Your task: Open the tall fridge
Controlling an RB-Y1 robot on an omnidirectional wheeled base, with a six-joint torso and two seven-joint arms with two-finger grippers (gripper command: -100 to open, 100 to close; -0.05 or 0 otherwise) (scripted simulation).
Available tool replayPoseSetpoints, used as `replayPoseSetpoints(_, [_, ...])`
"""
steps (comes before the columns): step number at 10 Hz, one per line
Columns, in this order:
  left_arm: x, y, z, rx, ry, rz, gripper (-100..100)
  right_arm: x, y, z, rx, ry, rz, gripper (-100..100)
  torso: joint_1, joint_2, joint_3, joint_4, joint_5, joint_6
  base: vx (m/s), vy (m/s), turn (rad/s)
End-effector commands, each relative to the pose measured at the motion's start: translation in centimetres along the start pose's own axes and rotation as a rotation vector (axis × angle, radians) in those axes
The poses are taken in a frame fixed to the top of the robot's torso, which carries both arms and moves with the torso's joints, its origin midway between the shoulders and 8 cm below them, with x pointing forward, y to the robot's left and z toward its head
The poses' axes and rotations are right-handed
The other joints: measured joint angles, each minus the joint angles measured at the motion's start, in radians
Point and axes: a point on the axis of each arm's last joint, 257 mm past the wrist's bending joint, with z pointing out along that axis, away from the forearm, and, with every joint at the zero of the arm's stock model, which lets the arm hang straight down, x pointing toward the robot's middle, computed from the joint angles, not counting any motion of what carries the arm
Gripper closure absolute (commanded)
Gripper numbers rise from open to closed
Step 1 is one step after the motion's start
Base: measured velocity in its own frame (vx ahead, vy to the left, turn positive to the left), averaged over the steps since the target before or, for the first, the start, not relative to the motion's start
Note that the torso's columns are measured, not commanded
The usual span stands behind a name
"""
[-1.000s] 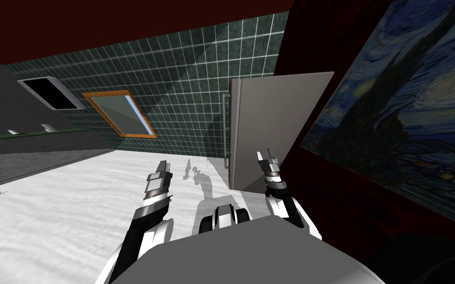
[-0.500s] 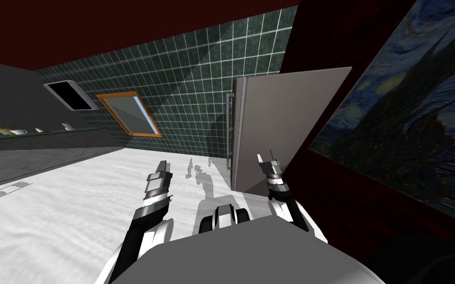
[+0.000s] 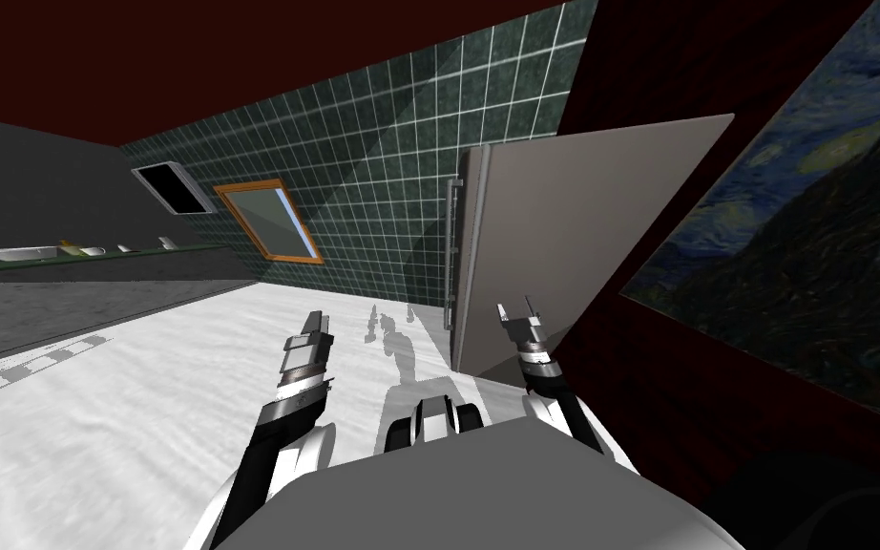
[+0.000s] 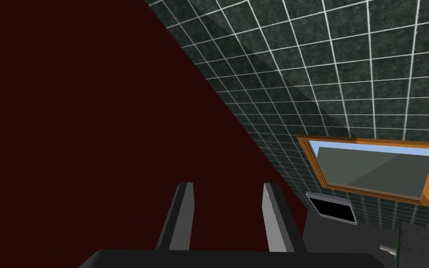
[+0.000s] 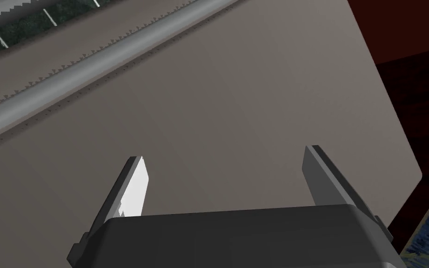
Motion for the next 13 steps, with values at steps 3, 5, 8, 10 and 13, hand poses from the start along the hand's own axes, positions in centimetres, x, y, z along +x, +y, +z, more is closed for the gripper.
replayPoseSetpoints(3, [0.0, 0.0, 0.0, 0.000, 0.000, 0.000, 0, -1.6, -0.8, -1.5, 0.026, -0.044, 0.158, -100, 0.000, -0.001, 0.000, 0.000, 0.000, 0.000, 0.038, 0.011, 0.105])
replayPoseSetpoints(5, [0.0, 0.0, 0.0, 0.000, 0.000, 0.000, 0, -1.6, -0.8, -1.5, 0.025, -0.045, 0.205, -100, 0.001, 0.000, 0.000, 0.000, 0.000, 0.000, 0.026, 0.012, 0.051])
replayPoseSetpoints(8, [0.0, 0.0, 0.0, 0.000, 0.000, 0.000, 0, -2.4, -1.2, -2.3, 0.032, -0.071, 0.296, -100, 0.000, 0.000, 0.000, 0.000, 0.000, 0.000, 0.027, 0.006, 0.075])
replayPoseSetpoints(10, [0.0, 0.0, 0.0, 0.000, 0.000, 0.000, 0, -3.2, -1.6, -3.2, 0.036, -0.100, 0.381, -100, 0.001, 0.000, 0.000, 0.000, 0.000, -0.001, 0.033, 0.011, 0.113])
replayPoseSetpoints(13, [0.0, 0.0, 0.0, 0.000, 0.000, 0.000, 0, -4.0, -2.0, -4.1, 0.037, -0.130, 0.473, -100, 0.000, -0.001, 0.000, 0.000, 0.000, -0.001, 0.032, 0.005, 0.079])
